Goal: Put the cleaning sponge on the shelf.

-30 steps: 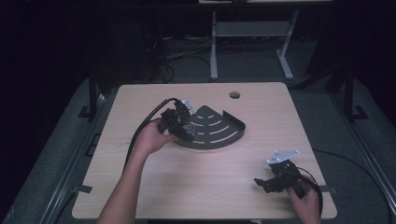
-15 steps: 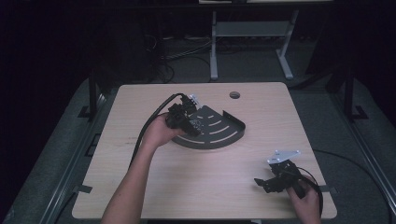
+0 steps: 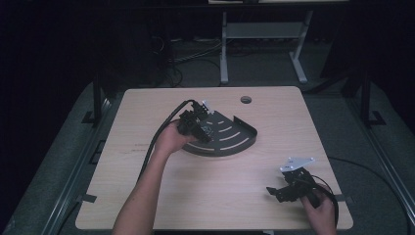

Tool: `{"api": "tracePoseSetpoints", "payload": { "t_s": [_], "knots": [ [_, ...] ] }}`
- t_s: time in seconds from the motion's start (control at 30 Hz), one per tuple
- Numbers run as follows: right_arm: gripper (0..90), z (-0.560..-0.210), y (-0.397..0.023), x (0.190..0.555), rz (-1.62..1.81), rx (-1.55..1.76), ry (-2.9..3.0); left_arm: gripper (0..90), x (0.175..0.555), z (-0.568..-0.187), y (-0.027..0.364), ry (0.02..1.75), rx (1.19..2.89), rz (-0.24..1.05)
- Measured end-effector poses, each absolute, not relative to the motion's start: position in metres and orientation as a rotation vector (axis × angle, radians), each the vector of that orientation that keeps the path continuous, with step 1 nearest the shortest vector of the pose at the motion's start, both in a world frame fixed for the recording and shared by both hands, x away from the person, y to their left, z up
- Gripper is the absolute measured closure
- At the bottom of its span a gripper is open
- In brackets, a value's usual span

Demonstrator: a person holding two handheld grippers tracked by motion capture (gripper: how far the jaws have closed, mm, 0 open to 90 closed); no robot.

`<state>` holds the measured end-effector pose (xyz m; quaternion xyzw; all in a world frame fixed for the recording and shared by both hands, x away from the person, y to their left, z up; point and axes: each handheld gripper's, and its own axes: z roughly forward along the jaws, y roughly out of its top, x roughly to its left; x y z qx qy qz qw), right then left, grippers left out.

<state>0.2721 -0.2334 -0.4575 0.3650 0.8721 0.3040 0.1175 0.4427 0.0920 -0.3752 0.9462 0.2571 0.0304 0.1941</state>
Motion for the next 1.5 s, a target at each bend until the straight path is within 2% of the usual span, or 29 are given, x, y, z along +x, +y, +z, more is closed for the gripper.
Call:
{"api": "tracePoseSetpoints", "payload": {
  "t_s": [0.87,1.5],
  "knots": [
    [14.0,-0.456,-0.234,0.271,0.9,1.069,2.556,33.4,0.461,-0.415,0.086,0.81,2.66,0.056],
    [14.1,-0.456,-0.235,0.272,0.905,1.059,2.553,32.5,0.466,-0.426,0.084,0.853,2.658,0.06]
  ]
}}
